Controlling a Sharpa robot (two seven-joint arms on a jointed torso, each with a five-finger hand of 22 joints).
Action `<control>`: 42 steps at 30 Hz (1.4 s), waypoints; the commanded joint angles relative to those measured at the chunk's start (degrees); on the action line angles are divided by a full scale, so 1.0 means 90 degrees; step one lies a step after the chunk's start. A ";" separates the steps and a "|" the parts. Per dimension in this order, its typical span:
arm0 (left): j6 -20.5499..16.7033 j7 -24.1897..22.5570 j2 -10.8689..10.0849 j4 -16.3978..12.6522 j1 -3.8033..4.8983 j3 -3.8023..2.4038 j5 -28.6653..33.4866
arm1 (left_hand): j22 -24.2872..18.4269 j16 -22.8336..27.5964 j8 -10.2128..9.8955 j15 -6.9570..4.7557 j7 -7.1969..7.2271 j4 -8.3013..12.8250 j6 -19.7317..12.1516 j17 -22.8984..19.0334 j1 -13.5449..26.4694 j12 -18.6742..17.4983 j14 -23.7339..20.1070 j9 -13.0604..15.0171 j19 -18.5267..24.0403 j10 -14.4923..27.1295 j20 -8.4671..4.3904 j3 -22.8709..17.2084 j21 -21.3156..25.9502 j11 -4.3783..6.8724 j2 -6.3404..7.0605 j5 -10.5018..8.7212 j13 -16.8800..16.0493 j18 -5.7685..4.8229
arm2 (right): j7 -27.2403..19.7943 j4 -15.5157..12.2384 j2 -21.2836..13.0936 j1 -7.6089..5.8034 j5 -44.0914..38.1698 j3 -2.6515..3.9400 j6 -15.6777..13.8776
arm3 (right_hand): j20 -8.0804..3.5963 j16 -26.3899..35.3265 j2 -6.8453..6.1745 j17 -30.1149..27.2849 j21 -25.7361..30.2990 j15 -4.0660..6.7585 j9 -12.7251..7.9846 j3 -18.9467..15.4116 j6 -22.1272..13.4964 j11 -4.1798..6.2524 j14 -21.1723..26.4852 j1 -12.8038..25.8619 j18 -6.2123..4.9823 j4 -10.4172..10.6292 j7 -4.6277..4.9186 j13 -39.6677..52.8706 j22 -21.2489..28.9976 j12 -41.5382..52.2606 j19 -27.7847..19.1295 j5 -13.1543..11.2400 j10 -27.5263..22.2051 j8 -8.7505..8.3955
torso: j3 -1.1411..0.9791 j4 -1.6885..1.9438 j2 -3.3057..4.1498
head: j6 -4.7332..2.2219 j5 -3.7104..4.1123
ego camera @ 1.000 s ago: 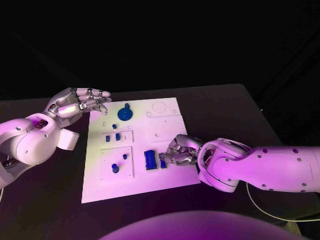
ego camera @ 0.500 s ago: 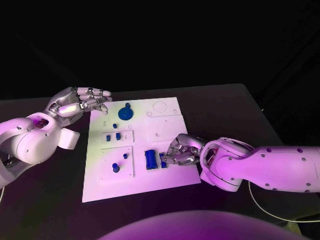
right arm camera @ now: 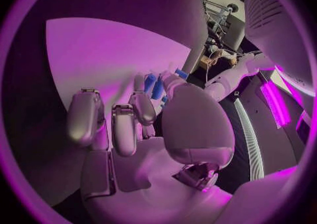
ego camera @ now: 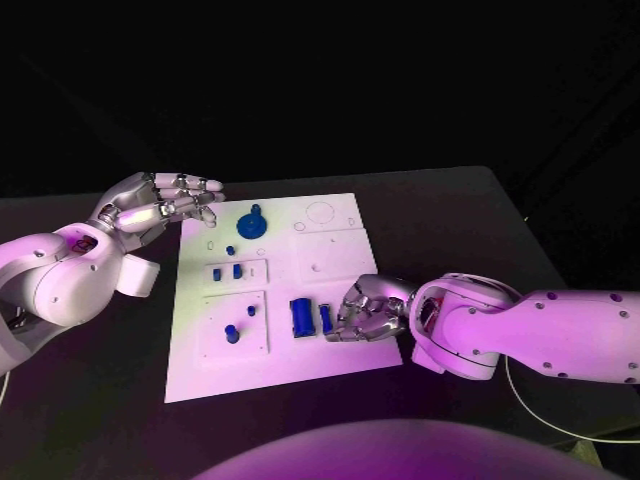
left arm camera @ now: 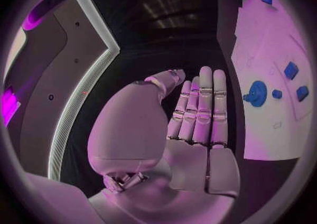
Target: Assemble the parts on the task board
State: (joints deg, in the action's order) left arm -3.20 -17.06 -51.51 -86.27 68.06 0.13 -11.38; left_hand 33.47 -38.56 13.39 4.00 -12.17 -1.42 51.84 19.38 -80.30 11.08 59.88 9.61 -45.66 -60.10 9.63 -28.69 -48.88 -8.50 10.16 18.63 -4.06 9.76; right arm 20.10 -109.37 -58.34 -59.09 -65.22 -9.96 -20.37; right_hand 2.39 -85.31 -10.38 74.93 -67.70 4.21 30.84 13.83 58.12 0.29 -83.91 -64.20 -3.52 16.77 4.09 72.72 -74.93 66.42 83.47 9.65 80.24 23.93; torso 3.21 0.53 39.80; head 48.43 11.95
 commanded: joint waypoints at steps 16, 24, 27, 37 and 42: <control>0.0095 0.0005 0.0001 -0.0004 0.0002 -0.0003 -0.0004 | 0.0009 0.0040 0.0040 0.0023 0.0001 0.0040 0.0028 0.0007 0.0000 0.0034 0.0014 -0.0011 0.0056 0.0023 0.0008 -0.0006 -0.0040 0.0009 -0.0049 0.0028 -0.0003 0.0072 | 0.0373 0.0171 0.0172 0.0024 -0.0122 0.0000 0.0180 | -0.0019 -0.0012 0.0714 0.0600 -0.0108 -0.0007 0.0081 -0.0474 0.0021 0.0035 -0.0464 0.0729 -0.0033 0.0014 -0.0058 0.0113 -0.1111 0.0121 0.0011 -0.0003 0.0071 0.0108 | 0.0006 0.0001 0.0004 | 0.0055 0.0062; 0.0103 0.0016 -0.0003 0.0008 0.0002 -0.0003 -0.0018 | 0.0009 0.0040 0.0040 0.0023 0.0001 0.0040 0.0028 0.0007 0.0000 0.0034 0.0014 -0.0011 0.0056 0.0023 0.0008 -0.0006 -0.0040 0.0009 -0.0049 0.0028 -0.0003 0.0072 | 0.0415 0.0231 0.0168 0.0025 -0.0156 0.0000 0.0186 | -0.0023 -0.0019 0.0781 0.0615 -0.0128 -0.0002 0.0096 -0.0576 0.0025 0.0043 -0.0468 0.0804 -0.0030 -0.0006 -0.0067 0.0136 -0.1116 0.0147 0.0019 -0.0006 0.0087 0.0127 | -0.0002 0.0004 0.0004 | 0.0071 0.0049; 0.0105 0.0018 -0.0003 0.0007 0.0002 -0.0003 -0.0020 | 0.0020 0.0049 0.0042 0.0020 0.0002 0.0054 0.0029 0.0020 -0.0007 0.0037 0.0015 -0.0016 0.0061 0.0023 0.0006 -0.0011 -0.0050 0.0011 -0.0050 0.0028 -0.0002 0.0073 | 0.0447 0.0259 0.0163 0.0025 -0.0229 0.0000 0.0196 | -0.0031 -0.0022 0.0796 0.0621 -0.0134 0.0006 0.0108 -0.0577 0.0005 0.0050 -0.0469 0.0412 -0.0028 -0.0036 -0.0074 0.0143 -0.1117 0.0145 0.0021 -0.0052 0.0091 0.0135 | 0.0000 0.0005 0.0005 | 0.0079 0.0047; 0.0101 0.0018 0.0001 0.0013 0.0002 -0.0003 -0.0024 | 0.0020 0.0049 0.0042 0.0020 0.0002 0.0054 0.0029 0.0020 -0.0007 0.0037 0.0015 -0.0016 0.0061 0.0023 0.0006 -0.0011 -0.0050 0.0011 -0.0050 0.0028 -0.0002 0.0073 | 0.0473 0.0358 0.0217 0.0025 -0.0398 0.0001 0.0092 | -0.0036 -0.0025 0.0838 0.0629 -0.0147 0.0008 0.0102 -0.0594 -0.0012 0.0052 -0.0470 -0.0221 -0.0026 -0.0072 -0.0073 0.0163 -0.1120 0.0153 0.0024 -0.0248 0.0100 0.0123 | -0.0003 0.0007 0.0002 | 0.0071 0.0036; 0.0102 0.0016 0.0006 0.0016 0.0001 -0.0003 -0.0026 | 0.0025 0.0052 0.0043 0.0018 0.0003 0.0063 0.0029 0.0024 -0.0017 0.0038 0.0016 -0.0017 0.0061 0.0022 0.0004 -0.0016 -0.0055 0.0012 -0.0052 0.0029 -0.0002 0.0074 | 0.0455 0.0384 0.0250 0.0025 -0.0423 0.0001 0.0011 | -0.0036 -0.0029 0.0852 0.0636 -0.0150 0.0008 0.0100 -0.0590 -0.0010 0.0053 -0.0472 -0.0252 -0.0025 -0.0068 -0.0072 0.0167 -0.1121 0.0157 0.0025 -0.0251 0.0102 0.0122 | -0.0002 0.0005 0.0001 | 0.0062 0.0026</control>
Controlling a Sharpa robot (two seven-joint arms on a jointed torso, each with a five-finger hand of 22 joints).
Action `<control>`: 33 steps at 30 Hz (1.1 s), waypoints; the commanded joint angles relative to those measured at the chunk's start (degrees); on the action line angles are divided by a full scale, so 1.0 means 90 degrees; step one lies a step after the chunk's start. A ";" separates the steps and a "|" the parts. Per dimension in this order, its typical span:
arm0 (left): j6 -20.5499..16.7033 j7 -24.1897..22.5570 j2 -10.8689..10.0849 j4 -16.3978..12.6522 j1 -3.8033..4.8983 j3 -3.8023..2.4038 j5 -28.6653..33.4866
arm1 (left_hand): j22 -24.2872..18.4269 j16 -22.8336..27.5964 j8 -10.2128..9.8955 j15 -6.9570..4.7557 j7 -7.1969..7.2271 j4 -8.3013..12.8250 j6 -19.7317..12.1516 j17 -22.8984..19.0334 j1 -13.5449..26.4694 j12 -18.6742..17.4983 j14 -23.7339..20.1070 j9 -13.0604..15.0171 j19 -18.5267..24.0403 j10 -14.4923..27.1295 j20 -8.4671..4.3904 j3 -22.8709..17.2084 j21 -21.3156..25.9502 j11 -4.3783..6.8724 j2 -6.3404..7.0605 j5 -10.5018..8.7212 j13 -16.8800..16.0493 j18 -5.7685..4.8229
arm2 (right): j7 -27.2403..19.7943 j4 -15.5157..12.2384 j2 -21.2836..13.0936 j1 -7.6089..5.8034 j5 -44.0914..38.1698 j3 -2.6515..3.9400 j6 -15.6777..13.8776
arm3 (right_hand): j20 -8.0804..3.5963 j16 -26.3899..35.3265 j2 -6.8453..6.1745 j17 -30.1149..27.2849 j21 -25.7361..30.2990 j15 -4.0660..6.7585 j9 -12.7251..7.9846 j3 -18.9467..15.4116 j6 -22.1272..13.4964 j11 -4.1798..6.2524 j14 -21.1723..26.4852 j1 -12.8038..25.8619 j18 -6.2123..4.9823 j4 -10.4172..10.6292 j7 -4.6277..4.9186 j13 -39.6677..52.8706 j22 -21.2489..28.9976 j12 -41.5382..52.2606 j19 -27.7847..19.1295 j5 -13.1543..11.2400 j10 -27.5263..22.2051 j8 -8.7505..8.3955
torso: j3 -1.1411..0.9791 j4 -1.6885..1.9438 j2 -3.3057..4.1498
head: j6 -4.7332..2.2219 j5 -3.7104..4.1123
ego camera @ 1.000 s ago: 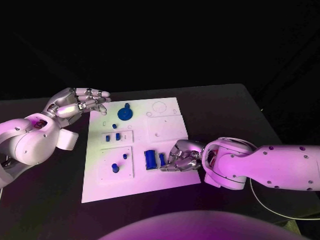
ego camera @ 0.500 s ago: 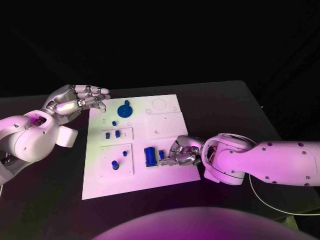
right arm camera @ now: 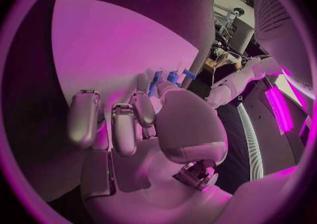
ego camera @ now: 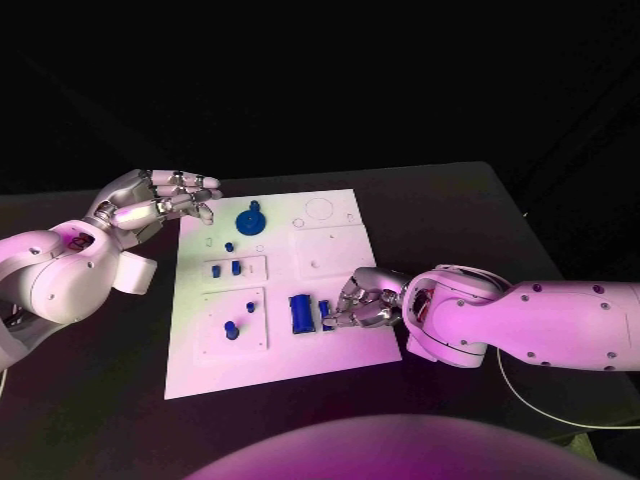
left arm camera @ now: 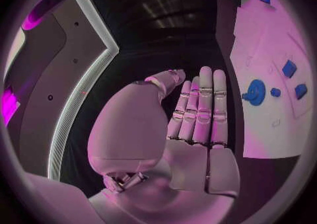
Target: Assemble the parts on the task board
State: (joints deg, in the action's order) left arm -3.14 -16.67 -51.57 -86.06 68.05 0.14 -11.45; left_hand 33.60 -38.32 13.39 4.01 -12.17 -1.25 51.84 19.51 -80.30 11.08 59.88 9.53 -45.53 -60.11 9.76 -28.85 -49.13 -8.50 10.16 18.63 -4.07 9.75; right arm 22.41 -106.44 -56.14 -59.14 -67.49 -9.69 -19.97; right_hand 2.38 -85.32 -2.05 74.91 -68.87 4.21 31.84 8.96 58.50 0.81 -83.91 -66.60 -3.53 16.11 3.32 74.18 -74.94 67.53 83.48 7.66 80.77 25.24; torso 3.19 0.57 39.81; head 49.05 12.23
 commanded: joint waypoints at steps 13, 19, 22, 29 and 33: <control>0.0090 -0.0032 0.0009 -0.0017 0.0001 -0.0004 -0.0018 | 0.0010 0.0026 0.0043 0.0017 0.0003 0.0045 0.0029 0.0011 -0.0017 0.0038 0.0016 -0.0008 0.0047 0.0022 -0.0011 0.0003 -0.0028 0.0012 -0.0052 0.0029 -0.0002 0.0074 | -0.0027 -0.0011 -0.0051 0.0015 -0.0135 -0.0007 -0.0243 | -0.0035 -0.0024 -0.0073 0.0627 0.0001 0.0007 -0.0015 -0.0078 -0.0051 -0.0011 -0.0469 0.0029 -0.0028 0.0041 0.0020 -0.0004 -0.1115 0.0020 0.0019 -0.0026 0.0040 -0.0026 | 0.0003 -0.0006 -0.0002 | -0.0039 -0.0036; 0.0080 -0.0048 0.0005 -0.0019 -0.0007 -0.0003 -0.0017 | 0.0010 0.0026 0.0043 0.0017 0.0003 0.0045 0.0029 0.0011 -0.0017 0.0038 0.0016 -0.0008 0.0047 0.0022 -0.0011 0.0003 -0.0028 0.0012 -0.0052 0.0029 -0.0002 0.0074 | -0.0644 -0.0027 -0.0159 -0.0088 0.0291 0.0028 -0.0452 | -0.0026 0.0029 -0.0144 0.0525 0.0181 -0.0009 -0.0034 -0.0156 -0.0120 -0.0032 -0.0445 -0.0029 -0.0058 0.0038 0.0047 -0.0124 -0.1071 -0.0162 -0.0040 0.0061 -0.0050 -0.0070 | 0.0003 -0.0008 -0.0017 | -0.0076 -0.0041; 0.0050 -0.0079 0.0002 -0.0022 -0.0023 -0.0003 0.0009 | 0.0017 0.0030 0.0045 0.0019 0.0002 0.0047 0.0031 0.0016 -0.0015 0.0040 0.0017 -0.0010 0.0049 0.0020 -0.0011 0.0002 -0.0035 0.0011 -0.0054 0.0027 -0.0001 0.0073 | -0.1301 0.0058 -0.0206 -0.0191 0.0852 0.0035 -0.0515 | 0.0017 0.0134 -0.0193 0.0338 0.0573 -0.0067 -0.0068 -0.0226 -0.0316 -0.0103 -0.0398 -0.0215 -0.0120 0.0022 0.0130 -0.0287 -0.0977 -0.0414 -0.0180 0.0145 -0.0219 -0.0174 | 0.0007 -0.0009 -0.0030 | -0.0111 -0.0042; -0.0099 -0.0213 0.0017 -0.0001 -0.0096 -0.0003 0.0254 | 0.0010 0.0047 0.0038 0.0033 0.0001 0.0012 0.0015 0.0027 0.0054 0.0043 0.0004 -0.0019 0.0074 0.0019 0.0001 0.0032 -0.0014 0.0007 -0.0029 0.0017 -0.0001 0.0065 | -0.2959 0.0679 -0.0152 -0.0448 0.2816 0.0041 -0.0472 | 0.0134 0.0513 -0.0201 -0.0252 0.1799 -0.0192 -0.0101 -0.0217 -0.0665 -0.0246 -0.0208 -0.0863 -0.0311 -0.0071 0.0290 -0.0822 -0.0669 -0.1173 -0.0628 0.0289 -0.0802 -0.0323 | 0.0031 -0.0007 -0.0129 | -0.0200 -0.0106; -0.0200 -0.0320 0.0034 0.0040 -0.0147 -0.0002 0.0432 | -0.0025 0.0106 0.0033 0.0048 0.0005 -0.0018 -0.0002 0.0025 0.0104 0.0055 -0.0071 -0.0028 0.0129 0.0006 0.0019 0.0046 0.0058 0.0007 -0.0006 0.0010 -0.0004 0.0060 | -0.3696 0.1148 -0.0033 -0.0554 0.3836 0.0042 -0.0376 | 0.0285 0.1705 -0.0219 -0.1886 0.4438 -0.0358 -0.0119 -0.0077 -0.1057 -0.0426 0.0529 -0.1312 -0.0673 -0.0160 0.0482 -0.2167 0.0106 -0.2972 -0.1723 0.0253 -0.2141 -0.0440 | 0.0047 0.0001 -0.0207 | -0.0285 -0.0156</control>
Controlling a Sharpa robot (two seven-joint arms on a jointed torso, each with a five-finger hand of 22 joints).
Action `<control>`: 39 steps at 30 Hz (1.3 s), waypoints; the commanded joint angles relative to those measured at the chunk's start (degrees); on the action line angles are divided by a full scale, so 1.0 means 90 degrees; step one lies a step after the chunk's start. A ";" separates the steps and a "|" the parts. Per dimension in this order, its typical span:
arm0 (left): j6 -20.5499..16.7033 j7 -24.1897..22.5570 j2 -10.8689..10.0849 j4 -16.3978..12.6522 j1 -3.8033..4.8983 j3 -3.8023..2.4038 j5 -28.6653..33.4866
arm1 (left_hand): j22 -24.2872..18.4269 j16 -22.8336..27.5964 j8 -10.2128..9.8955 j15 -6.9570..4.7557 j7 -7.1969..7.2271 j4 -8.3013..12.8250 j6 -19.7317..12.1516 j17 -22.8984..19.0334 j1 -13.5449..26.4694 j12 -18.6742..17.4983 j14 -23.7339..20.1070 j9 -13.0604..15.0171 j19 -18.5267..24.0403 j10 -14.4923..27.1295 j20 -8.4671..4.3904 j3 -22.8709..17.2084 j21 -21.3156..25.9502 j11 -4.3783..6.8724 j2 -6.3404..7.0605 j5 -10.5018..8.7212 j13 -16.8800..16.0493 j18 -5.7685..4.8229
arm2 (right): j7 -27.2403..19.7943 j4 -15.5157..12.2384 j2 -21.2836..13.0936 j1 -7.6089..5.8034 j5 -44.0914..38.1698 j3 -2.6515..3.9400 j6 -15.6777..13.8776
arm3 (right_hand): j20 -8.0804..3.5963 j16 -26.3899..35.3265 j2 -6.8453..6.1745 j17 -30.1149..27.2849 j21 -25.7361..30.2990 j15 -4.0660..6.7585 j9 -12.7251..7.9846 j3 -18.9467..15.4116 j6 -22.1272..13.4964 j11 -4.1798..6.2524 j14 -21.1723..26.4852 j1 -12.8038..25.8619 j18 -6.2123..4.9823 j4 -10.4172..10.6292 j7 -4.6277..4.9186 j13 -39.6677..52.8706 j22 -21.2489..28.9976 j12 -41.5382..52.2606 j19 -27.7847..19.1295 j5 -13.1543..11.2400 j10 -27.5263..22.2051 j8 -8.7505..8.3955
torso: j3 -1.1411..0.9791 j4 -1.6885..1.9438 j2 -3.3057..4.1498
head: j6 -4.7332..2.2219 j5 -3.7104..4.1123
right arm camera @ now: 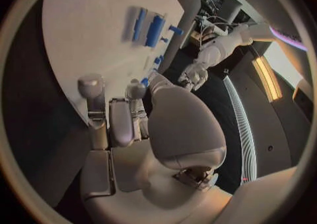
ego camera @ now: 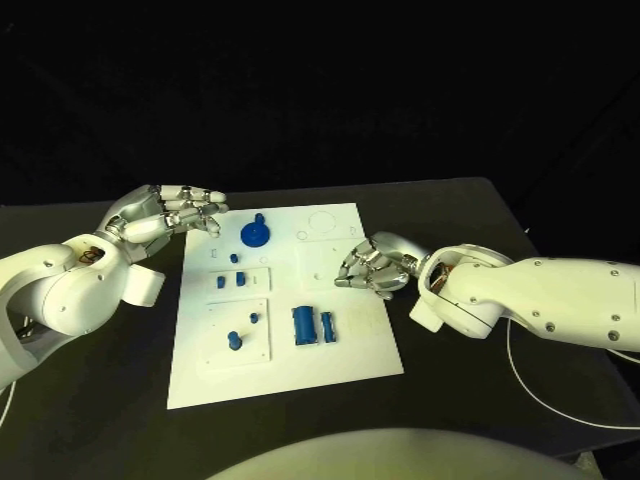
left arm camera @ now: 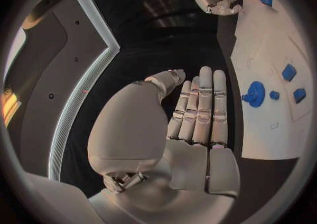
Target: Assemble the parts on the task board
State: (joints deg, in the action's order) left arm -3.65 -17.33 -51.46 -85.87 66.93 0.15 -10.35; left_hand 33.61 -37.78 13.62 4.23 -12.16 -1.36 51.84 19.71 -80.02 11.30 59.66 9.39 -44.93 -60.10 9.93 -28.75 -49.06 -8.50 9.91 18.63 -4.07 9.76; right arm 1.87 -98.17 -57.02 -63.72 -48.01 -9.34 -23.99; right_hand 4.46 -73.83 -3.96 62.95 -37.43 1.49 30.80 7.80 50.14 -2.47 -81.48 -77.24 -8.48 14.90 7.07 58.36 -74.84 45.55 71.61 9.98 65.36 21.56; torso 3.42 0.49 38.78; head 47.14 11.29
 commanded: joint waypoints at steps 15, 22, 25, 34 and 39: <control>-0.1106 -0.0980 0.0424 0.0609 -0.0236 0.0010 0.1179 | -0.2151 0.2586 0.0087 0.0579 0.0052 -0.0341 -0.0269 -0.0727 0.0220 -0.0517 -0.1346 -0.0016 0.0770 0.0191 0.0733 -0.0182 0.3362 -0.0211 0.0176 -0.0012 0.0053 0.0039 | -0.2892 0.2395 0.1049 -0.0173 0.4286 0.0068 0.0622 | 0.0990 0.4883 -0.0467 -0.4255 0.3759 -0.0938 -0.0871 0.1862 -0.0656 -0.0747 0.3414 -0.0372 -0.0215 -0.0214 0.0582 -0.4481 0.2847 -0.3073 -0.2424 -0.0283 -0.1305 -0.0414 | 0.0051 0.0155 -0.0468 | -0.0602 -0.0747; -0.1335 -0.1072 0.0692 0.1033 -0.0329 0.0011 0.1340 | -0.2500 0.2982 -0.0019 0.0693 0.0128 -0.0365 -0.0356 -0.0914 0.0211 -0.0810 -0.1481 -0.0053 0.0610 0.0370 0.0740 -0.0069 0.3828 -0.0350 0.0161 -0.0008 0.0054 -0.0015 | -0.3104 0.3129 0.1477 -0.0107 0.4484 0.0097 0.0836 | 0.1084 0.5886 -0.0432 -0.4960 0.3756 -0.1019 -0.1211 0.2214 -0.0452 -0.0808 0.3186 0.0016 -0.0219 -0.0727 0.0595 -0.5605 0.3875 -0.3685 -0.2491 -0.0316 -0.1097 -0.0780 | 0.0003 0.0186 -0.0554 | -0.0742 -0.0970; -0.1402 -0.1072 0.0815 0.1198 -0.0363 0.0011 0.1365 | -0.2556 0.3034 -0.0037 0.0705 0.0116 -0.0366 -0.0356 -0.0944 0.0203 -0.0842 -0.1485 -0.0058 0.0587 0.0411 0.0740 -0.0049 0.3904 -0.0360 0.0149 0.0003 0.0054 -0.0025 | -0.3158 0.3397 0.1622 -0.0046 0.4503 0.0105 0.0896 | 0.1095 0.6093 -0.0395 -0.5108 0.3760 -0.1021 -0.1272 0.2273 -0.0393 -0.0811 0.3029 0.0116 -0.0223 -0.0860 0.0605 -0.5844 0.4175 -0.3848 -0.2512 -0.0319 -0.1023 -0.0860 | -0.0019 0.0216 -0.0576 | -0.0766 -0.1013; -0.1372 -0.0905 0.0914 0.1281 -0.0410 0.0015 0.1214 | -0.3735 0.4198 -0.1513 -0.0470 0.1352 0.0151 -0.5760 -0.2190 0.3403 -0.1255 -0.6629 -0.1043 0.4992 0.6678 -0.1104 0.3194 0.5451 0.0945 -0.1101 -0.2070 0.0452 -0.1085 | -0.2964 0.3526 0.1730 0.0037 0.4393 0.0145 0.0560 | -0.0495 0.8204 0.0440 -0.6995 0.4159 -0.0166 -0.3423 -0.0867 -0.5571 0.0275 0.9054 0.3331 0.0942 -0.1655 -0.0786 -0.6485 0.8316 -0.5061 -0.7957 -0.1108 -0.7262 -0.2396 | -0.0056 0.0195 -0.0585 | -0.0820 -0.1055; -0.1790 -0.0969 0.0893 0.1049 -0.0456 0.0010 0.1205 | -0.3735 0.4198 -0.1513 -0.0470 0.1352 0.0151 -0.5760 -0.2190 0.4418 -0.1255 -0.6629 -0.1043 0.4992 0.6678 -0.1104 0.3194 0.5451 0.0945 -0.1101 -0.2070 0.0452 -0.1085 | -0.3047 0.3135 0.1677 0.0090 0.4534 0.0278 0.0141 | -0.0495 0.8204 0.0440 -0.6995 0.4159 -0.0166 -0.3423 -0.0867 -0.5571 0.0275 0.9054 0.8582 0.0942 -0.1655 -0.0786 -0.6485 0.8316 -0.5061 -0.7957 -0.1108 -0.7262 -0.2396 | -0.0170 0.0107 -0.0676 | -0.1030 -0.1125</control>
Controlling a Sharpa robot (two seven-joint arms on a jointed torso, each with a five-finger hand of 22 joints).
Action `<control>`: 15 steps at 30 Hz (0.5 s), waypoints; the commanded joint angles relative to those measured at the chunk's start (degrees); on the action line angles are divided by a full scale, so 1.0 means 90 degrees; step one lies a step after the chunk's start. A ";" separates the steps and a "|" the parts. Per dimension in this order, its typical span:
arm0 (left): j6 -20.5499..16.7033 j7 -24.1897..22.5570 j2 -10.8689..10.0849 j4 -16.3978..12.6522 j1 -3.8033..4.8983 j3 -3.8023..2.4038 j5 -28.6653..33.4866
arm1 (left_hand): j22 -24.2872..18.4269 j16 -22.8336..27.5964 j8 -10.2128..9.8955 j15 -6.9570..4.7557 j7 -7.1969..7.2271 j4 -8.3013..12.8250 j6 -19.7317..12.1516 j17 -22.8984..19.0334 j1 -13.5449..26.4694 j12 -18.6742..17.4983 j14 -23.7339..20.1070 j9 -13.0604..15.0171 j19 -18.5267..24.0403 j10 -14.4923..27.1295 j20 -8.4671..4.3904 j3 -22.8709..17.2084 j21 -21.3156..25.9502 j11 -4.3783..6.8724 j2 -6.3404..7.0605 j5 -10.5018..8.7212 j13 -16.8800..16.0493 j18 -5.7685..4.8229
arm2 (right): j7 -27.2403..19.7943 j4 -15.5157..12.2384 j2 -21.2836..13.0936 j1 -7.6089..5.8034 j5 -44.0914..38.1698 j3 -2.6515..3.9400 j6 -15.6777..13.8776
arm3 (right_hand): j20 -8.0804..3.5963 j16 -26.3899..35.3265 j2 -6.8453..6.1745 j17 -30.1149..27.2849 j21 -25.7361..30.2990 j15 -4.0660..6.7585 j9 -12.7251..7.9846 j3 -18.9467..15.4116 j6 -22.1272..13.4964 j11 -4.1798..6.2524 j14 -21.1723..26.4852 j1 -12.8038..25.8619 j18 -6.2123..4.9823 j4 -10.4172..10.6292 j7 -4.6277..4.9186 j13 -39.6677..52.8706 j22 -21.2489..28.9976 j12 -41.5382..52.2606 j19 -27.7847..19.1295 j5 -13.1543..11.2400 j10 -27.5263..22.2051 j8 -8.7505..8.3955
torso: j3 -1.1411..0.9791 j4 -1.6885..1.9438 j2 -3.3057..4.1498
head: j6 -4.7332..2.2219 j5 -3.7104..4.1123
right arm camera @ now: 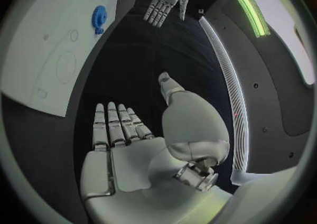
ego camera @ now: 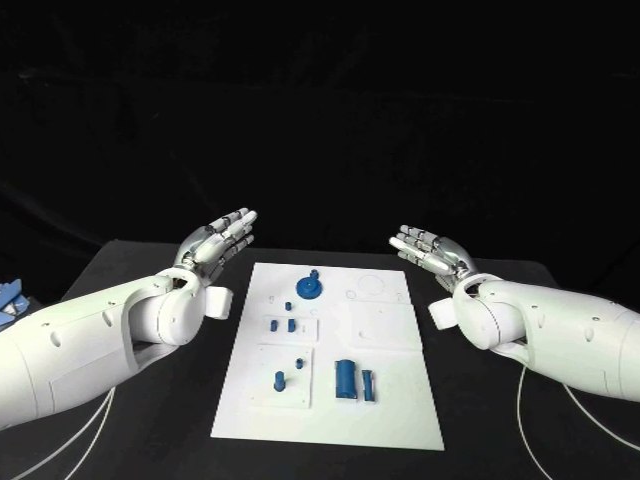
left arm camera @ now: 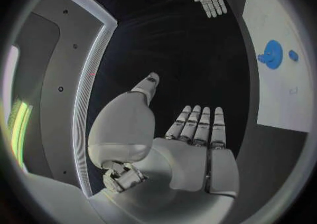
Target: Assemble the parts on the task board
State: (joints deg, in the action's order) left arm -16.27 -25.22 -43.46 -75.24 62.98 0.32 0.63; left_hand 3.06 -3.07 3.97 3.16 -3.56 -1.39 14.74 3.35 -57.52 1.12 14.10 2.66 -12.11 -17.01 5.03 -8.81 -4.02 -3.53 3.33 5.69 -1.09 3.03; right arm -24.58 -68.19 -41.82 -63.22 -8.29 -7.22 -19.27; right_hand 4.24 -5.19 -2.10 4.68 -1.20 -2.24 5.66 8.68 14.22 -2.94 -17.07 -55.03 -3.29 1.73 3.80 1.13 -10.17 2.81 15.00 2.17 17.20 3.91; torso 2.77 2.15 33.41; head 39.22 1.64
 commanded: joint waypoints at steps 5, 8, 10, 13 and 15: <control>-0.1199 -0.0218 -0.0038 -0.0583 -0.0106 -0.0017 -0.0031 | -0.0340 0.0342 -0.0441 -0.0351 0.0395 0.0154 -0.1638 -0.0372 0.6391 -0.0125 -0.1566 -0.0296 0.1346 0.1890 -0.0559 0.0979 0.0446 0.0392 -0.0370 -0.0632 0.0121 -0.0336 | -0.0268 -0.0955 -0.0117 0.0139 0.0394 0.0302 -0.1194 | -0.0471 0.0576 0.0234 -0.0520 0.0134 0.0249 -0.0629 -0.0965 -0.1580 0.0327 0.1897 0.6115 0.0365 -0.0192 -0.0422 -0.0125 0.1130 -0.0312 -0.1667 -0.0241 -0.1912 -0.0435 | -0.0251 -0.0196 -0.0203 | -0.0434 -0.0148; -0.1778 -0.0307 -0.0068 -0.0904 -0.0169 -0.0022 -0.0043 | -0.0340 0.0342 -0.0441 -0.0351 0.0395 0.0154 -0.1638 -0.0372 0.6391 -0.0125 -0.1566 -0.0296 0.1346 0.1890 -0.0559 0.0979 0.0446 0.0392 -0.0370 -0.0632 0.0121 -0.0336 | -0.0375 -0.1457 -0.0186 0.0208 0.0575 0.0473 -0.1731 | -0.0471 0.0576 0.0234 -0.0520 0.0134 0.0249 -0.0629 -0.0965 -0.1580 0.0327 0.1897 0.6115 0.0365 -0.0192 -0.0422 -0.0125 0.1130 -0.0312 -0.1667 -0.0241 -0.1912 -0.0435 | -0.0295 -0.0229 -0.0238 | -0.0514 -0.0175; -0.2116 -0.0358 -0.0085 -0.1092 -0.0206 -0.0026 -0.0050 | -0.0340 0.0342 -0.0441 -0.0351 0.0395 0.0154 -0.1638 -0.0372 0.6391 -0.0125 -0.1566 -0.0296 0.1346 0.1890 -0.0559 0.0979 0.0446 0.0392 -0.0370 -0.0632 0.0121 -0.0336 | -0.0433 -0.1733 -0.0224 0.0246 0.0675 0.0568 -0.2027 | -0.0471 0.0576 0.0234 -0.0520 0.0134 0.0249 -0.0629 -0.0965 -0.1580 0.0327 0.1897 0.6115 0.0365 -0.0192 -0.0422 -0.0125 0.1130 -0.0312 -0.1667 -0.0241 -0.1912 -0.0435 | -0.0307 -0.0239 -0.0248 | -0.0536 -0.0182; -0.2591 -0.0431 -0.0110 -0.1356 -0.0258 -0.0031 -0.0060 | -0.0340 0.0342 -0.0441 -0.0351 0.0395 0.0154 -0.1638 -0.0372 0.6391 -0.0125 -0.1566 -0.0296 0.1346 0.1890 -0.0559 0.0979 0.0446 0.0392 -0.0370 -0.0632 0.0121 -0.0336 | -0.0513 -0.2107 -0.0276 0.0297 0.0810 0.0696 -0.2428 | -0.0471 0.0576 0.0234 -0.0520 0.0134 0.0249 -0.0629 -0.0965 -0.1580 0.0327 0.1897 0.6115 0.0365 -0.0192 -0.0422 -0.0125 0.1130 -0.0312 -0.1667 -0.0241 -0.1912 -0.0435 | -0.0308 -0.0239 -0.0248 | -0.0538 -0.0182; -0.2791 -0.0462 -0.0121 -0.1467 -0.0280 -0.0033 -0.0064 | -0.0340 0.0342 -0.0441 -0.0351 0.0395 0.0154 -0.1638 -0.0372 0.6391 -0.0125 -0.1566 -0.0296 0.1346 0.1890 -0.0559 0.0979 0.0446 0.0392 -0.0370 -0.0632 0.0121 -0.0336 | -0.0544 -0.2255 -0.0296 0.0317 0.0863 0.0746 -0.2586 | -0.0471 0.0576 0.0234 -0.0520 0.0134 0.0249 -0.0629 -0.0965 -0.1580 0.0327 0.1897 0.6115 0.0365 -0.0192 -0.0422 -0.0125 0.1130 -0.0312 -0.1667 -0.0241 -0.1912 -0.0435 | -0.0308 -0.0239 -0.0248 | -0.0538 -0.0182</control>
State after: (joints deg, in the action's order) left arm -34.10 -27.09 -44.53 -87.88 60.55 0.09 0.55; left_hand 0.24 -0.38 0.46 0.04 -0.09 -0.16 1.25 0.23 -4.83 0.37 1.21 0.23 -1.07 -1.43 0.26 -0.87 -0.46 -0.19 0.21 0.66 -0.13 1.22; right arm -27.13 -87.92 -44.38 -60.50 -2.95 -0.56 -36.38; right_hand 0.24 -0.44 -0.12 0.32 -0.27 -0.08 0.37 0.80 1.15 -0.16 -1.40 -4.12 -0.79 0.09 0.29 0.12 -0.66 0.44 1.24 0.51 1.47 0.40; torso 0.16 0.14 31.32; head 34.45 0.02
